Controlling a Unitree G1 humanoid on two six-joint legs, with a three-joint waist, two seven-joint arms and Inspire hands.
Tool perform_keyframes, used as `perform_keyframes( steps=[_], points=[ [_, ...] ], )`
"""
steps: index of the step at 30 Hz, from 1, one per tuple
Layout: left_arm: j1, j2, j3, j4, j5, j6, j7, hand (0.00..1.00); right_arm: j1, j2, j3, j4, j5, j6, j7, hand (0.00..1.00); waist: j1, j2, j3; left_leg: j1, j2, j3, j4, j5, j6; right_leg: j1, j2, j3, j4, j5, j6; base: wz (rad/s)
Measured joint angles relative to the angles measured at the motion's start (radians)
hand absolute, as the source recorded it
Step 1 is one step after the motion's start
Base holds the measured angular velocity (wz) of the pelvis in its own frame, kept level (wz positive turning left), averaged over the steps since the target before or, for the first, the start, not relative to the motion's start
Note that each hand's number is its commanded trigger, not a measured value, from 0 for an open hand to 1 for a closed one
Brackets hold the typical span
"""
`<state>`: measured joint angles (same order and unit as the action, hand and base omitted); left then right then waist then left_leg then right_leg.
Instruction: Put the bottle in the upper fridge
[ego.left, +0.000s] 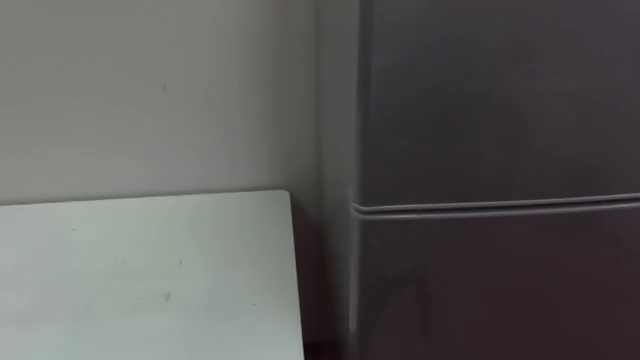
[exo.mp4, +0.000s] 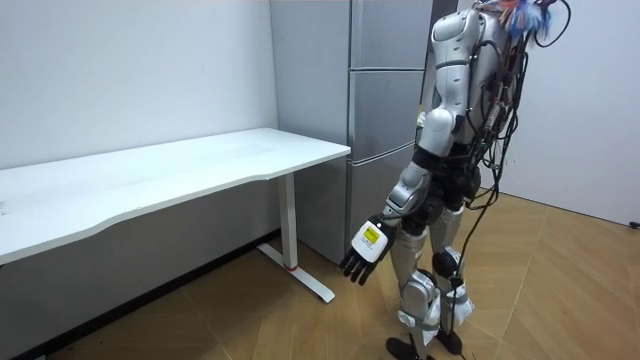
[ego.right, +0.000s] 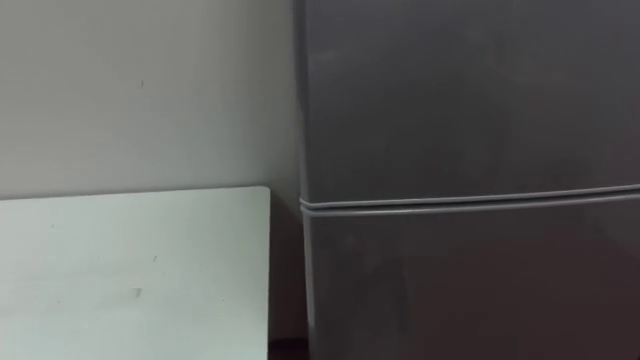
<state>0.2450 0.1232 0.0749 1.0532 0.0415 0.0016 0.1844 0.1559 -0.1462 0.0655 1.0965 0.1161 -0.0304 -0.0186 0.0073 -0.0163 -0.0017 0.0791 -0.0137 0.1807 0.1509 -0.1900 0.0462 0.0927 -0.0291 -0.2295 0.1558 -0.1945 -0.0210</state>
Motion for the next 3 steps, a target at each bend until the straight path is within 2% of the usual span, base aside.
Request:
perform_keyframes(
  steps=[3],
  points=[
    [-0.001, 0.0, 0.0, 0.0, 0.0, 0.001, 0.0, 0.0, -0.001, -0.001, 0.0, 0.005, 0.005, 0.008, 0.014, 0.0, 0.0, -0.002, 0.0001, 0.002, 0.0, -0.004, 0.0, -0.001, -0.001, 0.009, 0.0, -0.005, -0.005, 0.0, 0.0, 0.03]
  ],
)
